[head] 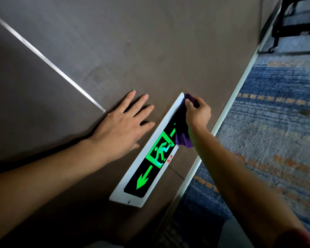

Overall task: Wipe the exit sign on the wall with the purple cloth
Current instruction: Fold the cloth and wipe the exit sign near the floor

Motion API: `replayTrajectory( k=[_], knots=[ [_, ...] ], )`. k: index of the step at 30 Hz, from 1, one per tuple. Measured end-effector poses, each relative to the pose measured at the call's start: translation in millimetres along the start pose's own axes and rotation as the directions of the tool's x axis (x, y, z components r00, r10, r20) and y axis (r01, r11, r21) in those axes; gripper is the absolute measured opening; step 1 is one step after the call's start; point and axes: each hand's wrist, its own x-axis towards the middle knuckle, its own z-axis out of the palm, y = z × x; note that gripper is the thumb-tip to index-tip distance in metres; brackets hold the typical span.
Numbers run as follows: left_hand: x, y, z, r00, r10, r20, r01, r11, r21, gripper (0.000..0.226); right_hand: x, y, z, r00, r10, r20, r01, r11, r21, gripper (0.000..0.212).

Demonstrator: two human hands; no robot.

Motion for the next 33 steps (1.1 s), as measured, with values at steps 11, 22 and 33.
replayTrajectory(
  k=[11,22,33],
  knots=[
    [-12,1,0,0.997,-0.064,-0.048,0.065,0.998,0.016,0.088,-7,12,-9,0.999,0.031,0.024,-0.03,0.999,-0.032,0.031],
    [-19,5,1,0.99,-0.123,-0.062,0.13,0.985,0.113,0.097,-122,8,8,0.931,-0.32,0.177,0.338,0.937,-0.084,0.035],
    [-24,-2,6,1.0,-0.016,0.0,0.016,0.987,0.16,0.088,-245,70,5,0.866,-0.38,0.324,0.405,0.914,-0.012,0.038]
  ],
)
